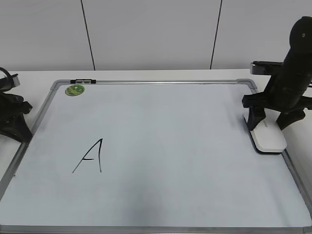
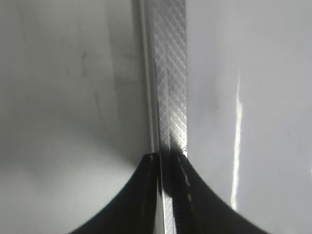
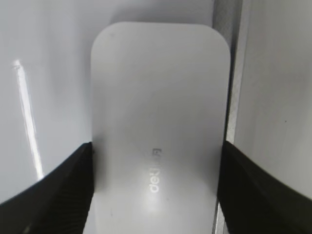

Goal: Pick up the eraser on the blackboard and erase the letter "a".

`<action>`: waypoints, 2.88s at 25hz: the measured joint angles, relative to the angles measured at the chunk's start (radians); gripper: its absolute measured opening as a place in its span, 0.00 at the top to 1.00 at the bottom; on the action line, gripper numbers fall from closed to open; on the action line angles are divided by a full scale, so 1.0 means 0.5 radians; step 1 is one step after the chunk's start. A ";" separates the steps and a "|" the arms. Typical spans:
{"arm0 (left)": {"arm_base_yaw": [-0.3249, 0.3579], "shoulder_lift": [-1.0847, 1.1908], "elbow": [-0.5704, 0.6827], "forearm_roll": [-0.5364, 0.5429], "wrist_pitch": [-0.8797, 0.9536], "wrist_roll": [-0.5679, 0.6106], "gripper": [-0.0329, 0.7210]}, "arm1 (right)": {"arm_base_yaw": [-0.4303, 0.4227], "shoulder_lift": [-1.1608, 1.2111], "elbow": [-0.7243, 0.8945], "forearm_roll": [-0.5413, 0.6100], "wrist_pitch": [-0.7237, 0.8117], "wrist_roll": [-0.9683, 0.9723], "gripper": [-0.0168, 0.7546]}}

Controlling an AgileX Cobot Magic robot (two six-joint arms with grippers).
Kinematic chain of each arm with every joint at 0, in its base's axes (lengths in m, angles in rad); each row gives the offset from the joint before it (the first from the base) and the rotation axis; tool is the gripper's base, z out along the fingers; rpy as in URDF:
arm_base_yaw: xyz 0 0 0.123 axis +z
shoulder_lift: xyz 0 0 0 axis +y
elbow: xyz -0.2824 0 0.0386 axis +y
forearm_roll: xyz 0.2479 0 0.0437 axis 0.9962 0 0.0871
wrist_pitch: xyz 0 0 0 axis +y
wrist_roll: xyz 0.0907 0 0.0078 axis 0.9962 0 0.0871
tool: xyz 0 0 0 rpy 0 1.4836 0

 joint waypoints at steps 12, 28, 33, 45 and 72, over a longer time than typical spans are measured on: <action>0.000 0.000 0.000 0.000 0.000 0.000 0.88 | 0.000 0.000 -0.001 -0.012 -0.023 0.000 0.23; 0.000 0.000 0.000 0.000 -0.004 0.000 0.86 | 0.000 0.000 -0.435 -0.021 0.384 0.000 0.21; 0.000 0.017 -0.075 0.023 0.005 0.000 0.70 | 0.000 0.000 -0.490 -0.021 0.421 0.000 0.21; 0.000 -0.040 -0.633 0.065 0.405 -0.141 0.30 | 0.000 0.000 -0.529 0.036 0.542 -0.091 0.21; -0.169 -1.805 -0.034 0.456 0.551 -0.435 0.41 | 0.077 -1.089 -0.558 0.061 0.610 -0.133 0.21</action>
